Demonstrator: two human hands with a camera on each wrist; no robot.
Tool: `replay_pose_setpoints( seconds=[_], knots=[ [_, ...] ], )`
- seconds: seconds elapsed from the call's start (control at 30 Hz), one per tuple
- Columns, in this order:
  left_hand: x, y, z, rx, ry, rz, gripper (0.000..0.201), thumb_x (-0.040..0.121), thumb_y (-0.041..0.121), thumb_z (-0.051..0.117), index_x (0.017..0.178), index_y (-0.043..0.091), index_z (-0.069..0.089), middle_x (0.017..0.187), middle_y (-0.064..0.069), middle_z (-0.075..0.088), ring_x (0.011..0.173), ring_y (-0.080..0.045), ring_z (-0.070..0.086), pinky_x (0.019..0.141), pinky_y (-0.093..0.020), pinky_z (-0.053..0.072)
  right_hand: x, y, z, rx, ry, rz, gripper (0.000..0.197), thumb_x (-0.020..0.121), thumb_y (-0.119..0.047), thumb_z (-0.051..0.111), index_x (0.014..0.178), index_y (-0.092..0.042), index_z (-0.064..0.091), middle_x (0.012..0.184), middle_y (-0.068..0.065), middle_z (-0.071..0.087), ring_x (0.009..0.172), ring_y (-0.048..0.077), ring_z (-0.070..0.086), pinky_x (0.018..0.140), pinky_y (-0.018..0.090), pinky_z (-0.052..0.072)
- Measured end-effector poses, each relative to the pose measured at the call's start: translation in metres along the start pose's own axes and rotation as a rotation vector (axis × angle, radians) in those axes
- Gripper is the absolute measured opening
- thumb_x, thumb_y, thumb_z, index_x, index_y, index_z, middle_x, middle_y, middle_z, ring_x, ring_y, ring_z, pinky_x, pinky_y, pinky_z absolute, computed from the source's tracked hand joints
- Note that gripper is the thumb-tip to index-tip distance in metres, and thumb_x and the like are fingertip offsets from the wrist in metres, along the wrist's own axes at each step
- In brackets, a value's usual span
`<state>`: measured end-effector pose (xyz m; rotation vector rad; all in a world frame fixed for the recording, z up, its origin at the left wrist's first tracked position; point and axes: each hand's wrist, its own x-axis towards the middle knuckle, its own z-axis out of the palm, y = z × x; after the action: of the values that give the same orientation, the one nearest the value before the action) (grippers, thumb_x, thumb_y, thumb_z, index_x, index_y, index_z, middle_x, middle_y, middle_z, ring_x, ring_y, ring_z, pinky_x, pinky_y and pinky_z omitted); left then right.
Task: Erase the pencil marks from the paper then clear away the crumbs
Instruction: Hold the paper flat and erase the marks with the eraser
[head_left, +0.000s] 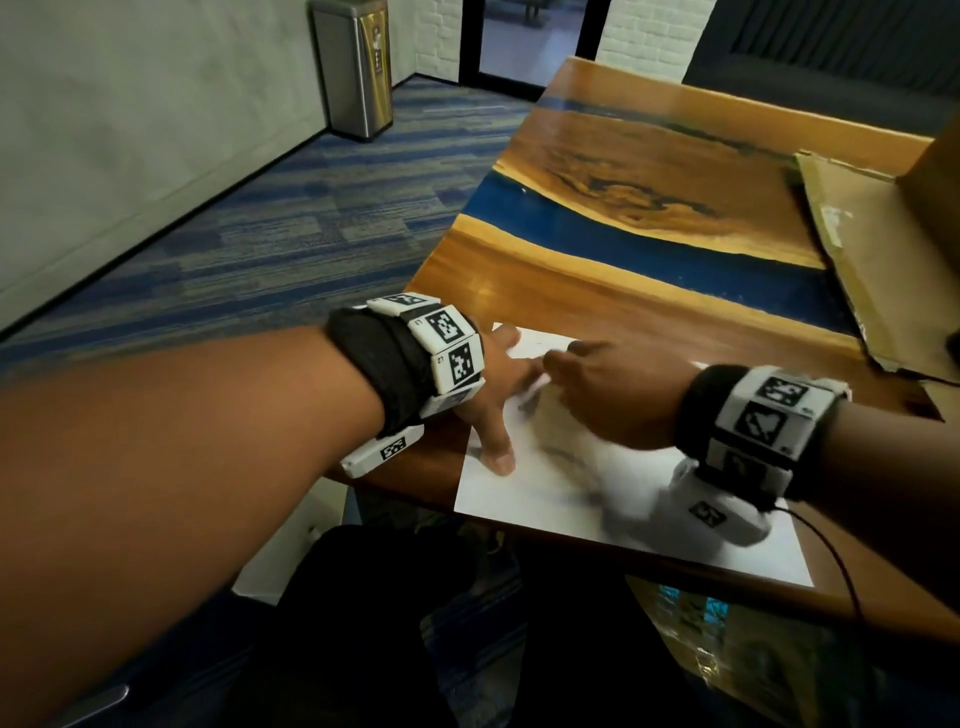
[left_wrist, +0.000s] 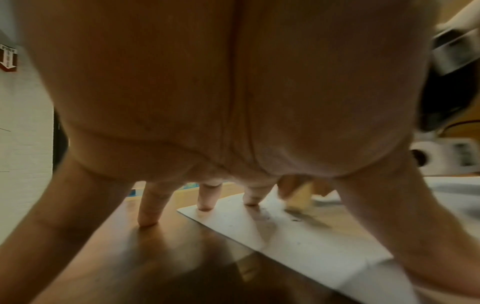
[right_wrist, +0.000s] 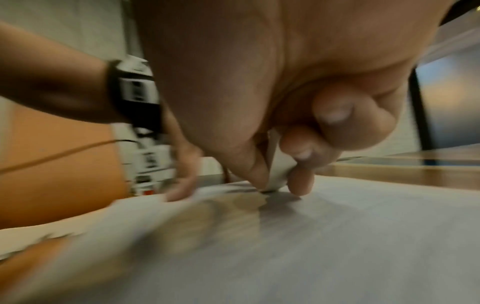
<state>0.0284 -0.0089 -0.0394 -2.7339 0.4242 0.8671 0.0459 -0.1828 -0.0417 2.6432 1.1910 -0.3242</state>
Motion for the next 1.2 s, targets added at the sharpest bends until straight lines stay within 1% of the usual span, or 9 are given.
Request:
replay_pose_setpoints(
  seconds=[0.1, 0.27, 0.43, 0.6, 0.7, 0.83, 0.9, 1.03, 1.2],
  knots=[
    [-0.001, -0.001, 0.0, -0.004, 0.001, 0.006, 0.132, 0.061, 0.079, 0.074, 0.156, 0.043, -0.01, 0.166, -0.008, -0.002, 0.148, -0.047, 0.012, 0.112, -0.061, 0.027, -0.02, -0.026, 0.007, 0.058, -0.046, -0.195, 0.031, 0.1, -0.029, 0.042, 0.131, -0.026, 0.041, 0.108, -0.005, 0.049, 0.081, 0.024, 0.058, 0.07, 0.042, 0.054],
    [0.0, 0.0, 0.001, 0.02, -0.004, -0.004, 0.132, 0.062, 0.081, 0.071, 0.156, 0.042, -0.013, 0.166, -0.01, -0.001, 0.146, -0.047, 0.014, 0.111, -0.06, 0.029, 0.003, 0.019, 0.002, -0.068, 0.047, 0.067, 0.022, 0.103, -0.028, 0.04, 0.123, -0.024, 0.045, 0.104, -0.003, 0.054, 0.08, 0.019, 0.055, 0.07, 0.037, 0.054],
    [-0.002, 0.0, -0.001, 0.005, -0.011, 0.005, 0.132, 0.062, 0.08, 0.072, 0.156, 0.041, -0.013, 0.167, -0.008, -0.006, 0.149, -0.046, 0.011, 0.113, -0.059, 0.026, -0.025, -0.018, 0.007, 0.091, -0.058, -0.245, 0.025, 0.101, -0.032, 0.045, 0.125, -0.027, 0.043, 0.106, -0.005, 0.051, 0.081, 0.022, 0.058, 0.07, 0.04, 0.052],
    [-0.004, 0.0, -0.004, 0.02, -0.031, -0.004, 0.129, 0.065, 0.075, 0.074, 0.155, 0.046, -0.014, 0.167, -0.007, -0.013, 0.15, -0.045, 0.006, 0.114, -0.059, 0.023, 0.006, 0.028, 0.002, 0.047, -0.026, 0.068, 0.025, 0.101, -0.03, 0.047, 0.126, -0.029, 0.049, 0.116, -0.002, 0.059, 0.091, 0.019, 0.054, 0.073, 0.032, 0.043],
    [-0.005, -0.002, -0.005, -0.023, -0.041, -0.005, 0.128, 0.063, 0.081, 0.069, 0.155, 0.046, -0.012, 0.167, -0.005, -0.016, 0.151, -0.043, 0.003, 0.116, -0.06, 0.018, 0.013, 0.026, 0.003, 0.047, -0.023, 0.087, 0.022, 0.099, -0.028, 0.046, 0.12, -0.024, 0.051, 0.107, 0.002, 0.061, 0.086, 0.022, 0.054, 0.068, 0.031, 0.041],
    [-0.002, 0.003, 0.003, -0.067, -0.005, -0.012, 0.128, 0.059, 0.089, 0.064, 0.157, 0.044, -0.006, 0.167, 0.0, -0.018, 0.15, -0.047, 0.003, 0.113, -0.064, 0.021, 0.008, 0.019, -0.003, 0.037, -0.019, 0.104, 0.025, 0.1, -0.026, 0.046, 0.124, -0.021, 0.052, 0.099, -0.002, 0.057, 0.076, 0.013, 0.05, 0.059, 0.024, 0.033],
    [-0.001, 0.003, 0.006, -0.066, 0.009, -0.003, 0.129, 0.058, 0.086, 0.068, 0.157, 0.041, -0.002, 0.166, 0.001, -0.019, 0.148, -0.05, 0.005, 0.112, -0.064, 0.024, 0.001, 0.008, -0.002, 0.011, 0.039, 0.056, 0.031, 0.099, -0.022, 0.047, 0.129, -0.019, 0.051, 0.107, 0.001, 0.057, 0.084, 0.019, 0.054, 0.065, 0.027, 0.042],
    [-0.004, 0.002, 0.004, -0.071, -0.018, 0.022, 0.129, 0.059, 0.08, 0.073, 0.157, 0.044, -0.003, 0.166, 0.002, -0.019, 0.148, -0.051, -0.002, 0.115, -0.063, 0.015, -0.019, -0.019, 0.004, 0.014, 0.039, -0.239, 0.03, 0.098, -0.024, 0.051, 0.128, -0.021, 0.052, 0.117, 0.002, 0.05, 0.09, 0.023, 0.055, 0.072, 0.035, 0.05],
    [0.002, 0.001, 0.006, 0.0, -0.028, 0.021, 0.134, 0.058, 0.087, 0.066, 0.154, 0.045, -0.018, 0.166, 0.0, -0.021, 0.147, -0.054, 0.001, 0.114, -0.066, 0.017, 0.006, 0.029, 0.001, -0.083, 0.113, 0.043, 0.03, 0.098, -0.023, 0.051, 0.127, -0.02, 0.054, 0.112, 0.002, 0.055, 0.086, 0.02, 0.056, 0.077, 0.036, 0.055]
  ],
)
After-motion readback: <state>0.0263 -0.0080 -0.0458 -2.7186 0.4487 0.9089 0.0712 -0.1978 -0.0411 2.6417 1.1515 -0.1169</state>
